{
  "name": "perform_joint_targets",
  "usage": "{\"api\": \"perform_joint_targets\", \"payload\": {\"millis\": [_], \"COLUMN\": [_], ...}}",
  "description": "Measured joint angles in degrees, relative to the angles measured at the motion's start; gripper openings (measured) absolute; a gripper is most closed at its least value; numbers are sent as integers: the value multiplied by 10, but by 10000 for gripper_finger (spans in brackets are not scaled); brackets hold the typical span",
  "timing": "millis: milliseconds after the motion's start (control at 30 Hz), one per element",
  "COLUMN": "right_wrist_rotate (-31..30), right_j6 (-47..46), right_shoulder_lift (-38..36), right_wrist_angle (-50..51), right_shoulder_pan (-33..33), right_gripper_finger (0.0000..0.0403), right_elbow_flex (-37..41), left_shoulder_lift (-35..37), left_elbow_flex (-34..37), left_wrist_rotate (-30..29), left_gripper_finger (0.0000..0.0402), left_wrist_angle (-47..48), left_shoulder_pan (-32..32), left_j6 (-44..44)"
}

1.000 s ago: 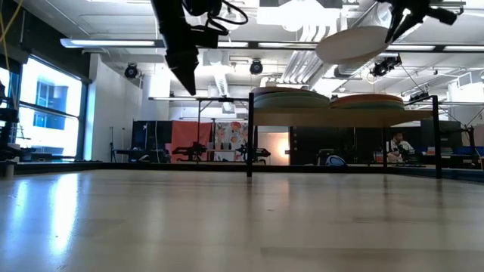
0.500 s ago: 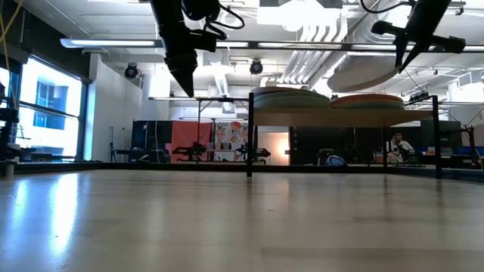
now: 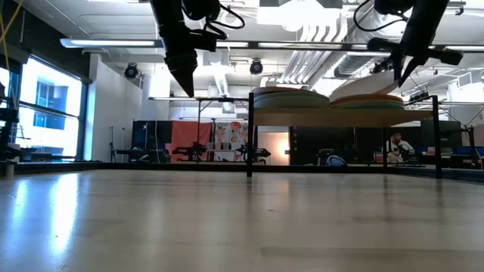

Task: Place and stack plates onto a shelf
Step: Stack the white plate on top of the brown plate on the shelf

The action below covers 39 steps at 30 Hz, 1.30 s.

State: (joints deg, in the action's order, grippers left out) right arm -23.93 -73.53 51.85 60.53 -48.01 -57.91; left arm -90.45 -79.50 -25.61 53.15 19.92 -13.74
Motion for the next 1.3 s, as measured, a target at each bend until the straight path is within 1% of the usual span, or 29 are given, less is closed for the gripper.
{"api": "perform_joint_targets", "payload": {"millis": [400,633,767,900,1000,1133,1300], "right_wrist_rotate": [-6,5,32,29,39,53,70], "right_j6": [3,16,34,29,30,27,19], "right_shoulder_lift": [13,13,13,13,13,13,13], "right_wrist_angle": [0,0,1,3,3,7,11], "right_shoulder_pan": [0,0,0,0,0,0,0], "right_gripper_finger": [1,1,1,1,1,15,59], "right_elbow_flex": [0,0,0,0,0,0,0], "left_shoulder_lift": [0,0,0,0,0,0,0], "left_elbow_flex": [0,0,0,0,0,0,0], "left_wrist_rotate": [0,0,0,0,0,0,0], "left_gripper_finger": [106,106,106,106,106,106,106], "left_wrist_angle": [0,0,0,0,0,0,0], "left_shoulder_pan": [0,0,0,0,0,0,0], "left_j6": [1,1,1,1,1,1,1]}}
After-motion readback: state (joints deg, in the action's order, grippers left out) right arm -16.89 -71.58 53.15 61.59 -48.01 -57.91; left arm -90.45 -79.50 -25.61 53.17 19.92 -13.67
